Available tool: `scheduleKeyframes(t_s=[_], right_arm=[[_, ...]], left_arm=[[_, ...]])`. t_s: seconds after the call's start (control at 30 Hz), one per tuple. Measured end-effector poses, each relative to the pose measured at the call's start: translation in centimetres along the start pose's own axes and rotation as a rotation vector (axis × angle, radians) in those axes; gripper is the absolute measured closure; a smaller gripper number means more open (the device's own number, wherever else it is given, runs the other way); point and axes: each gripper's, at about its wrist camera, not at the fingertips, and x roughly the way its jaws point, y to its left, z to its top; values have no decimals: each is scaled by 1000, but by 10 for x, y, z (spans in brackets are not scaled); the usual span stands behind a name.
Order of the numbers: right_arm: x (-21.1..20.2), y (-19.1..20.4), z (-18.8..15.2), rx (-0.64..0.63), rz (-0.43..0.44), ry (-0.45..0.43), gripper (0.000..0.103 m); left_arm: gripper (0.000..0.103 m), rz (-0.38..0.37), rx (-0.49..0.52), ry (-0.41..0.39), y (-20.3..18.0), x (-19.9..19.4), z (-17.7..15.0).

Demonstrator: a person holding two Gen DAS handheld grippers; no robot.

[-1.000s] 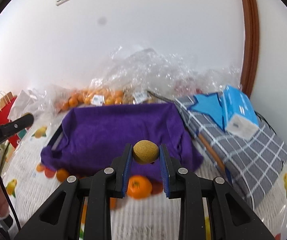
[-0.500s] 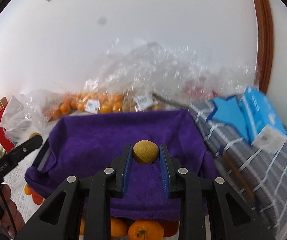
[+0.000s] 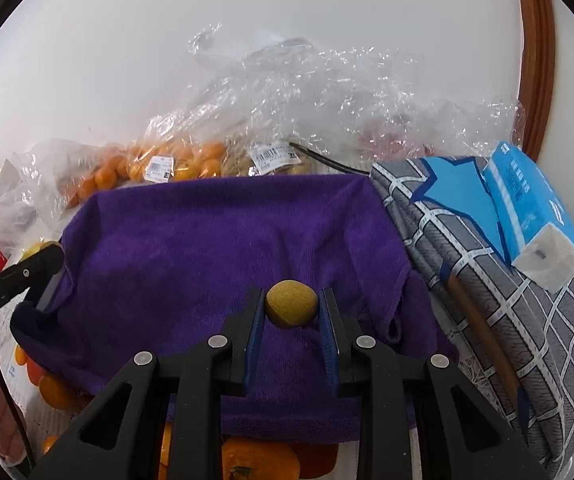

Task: Organize fruits
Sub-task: 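Carry the small fruits over the purple towel with both tools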

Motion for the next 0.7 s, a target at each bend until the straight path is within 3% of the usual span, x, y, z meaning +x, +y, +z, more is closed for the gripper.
scheduleKeyframes(t_s=[0.7], right_arm=[[13, 6, -5, -17, 2, 53, 76]], left_arm=[[77, 33, 20, 36, -2, 10, -2]])
